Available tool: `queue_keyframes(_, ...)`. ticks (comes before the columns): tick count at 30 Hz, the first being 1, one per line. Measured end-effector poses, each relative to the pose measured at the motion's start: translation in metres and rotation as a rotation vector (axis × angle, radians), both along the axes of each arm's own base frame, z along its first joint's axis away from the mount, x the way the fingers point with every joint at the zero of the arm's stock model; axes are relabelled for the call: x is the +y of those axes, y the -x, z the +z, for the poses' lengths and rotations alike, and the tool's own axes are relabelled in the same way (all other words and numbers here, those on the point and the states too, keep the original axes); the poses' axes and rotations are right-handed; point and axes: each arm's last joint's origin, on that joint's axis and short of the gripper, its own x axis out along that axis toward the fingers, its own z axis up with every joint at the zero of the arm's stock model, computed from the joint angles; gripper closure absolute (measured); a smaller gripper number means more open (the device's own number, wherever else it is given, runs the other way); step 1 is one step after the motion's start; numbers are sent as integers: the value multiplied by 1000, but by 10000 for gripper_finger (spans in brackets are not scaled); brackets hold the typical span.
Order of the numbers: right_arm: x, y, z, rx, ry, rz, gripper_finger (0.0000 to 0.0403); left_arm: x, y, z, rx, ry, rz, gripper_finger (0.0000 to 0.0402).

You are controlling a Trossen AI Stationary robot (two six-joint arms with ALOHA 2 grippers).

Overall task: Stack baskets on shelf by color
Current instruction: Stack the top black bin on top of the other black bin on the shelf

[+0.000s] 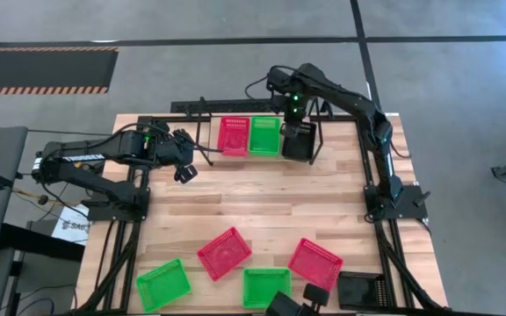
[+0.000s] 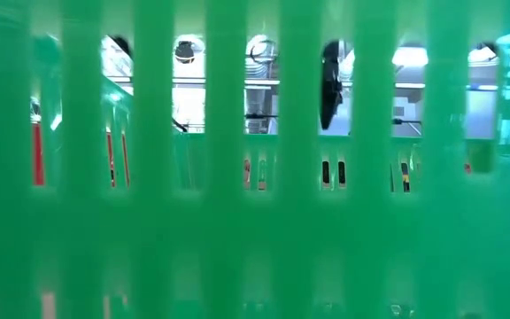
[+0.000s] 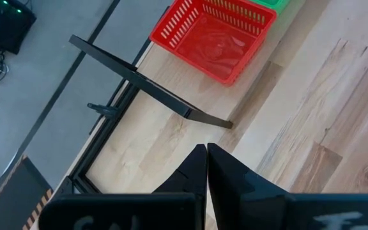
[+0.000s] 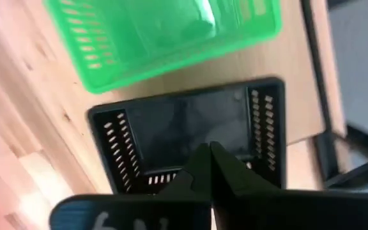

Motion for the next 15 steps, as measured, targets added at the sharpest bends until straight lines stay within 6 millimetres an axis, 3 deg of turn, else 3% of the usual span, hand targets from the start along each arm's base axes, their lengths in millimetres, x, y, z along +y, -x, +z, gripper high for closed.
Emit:
queue_keyframes(6,7,-3,-32,80,-47,-9,400,0,0,0,10,0,-14,401)
queue_keyframes(15,-8,-7,-60,10,12,-31,401,0,1,0,17,0,-18,401)
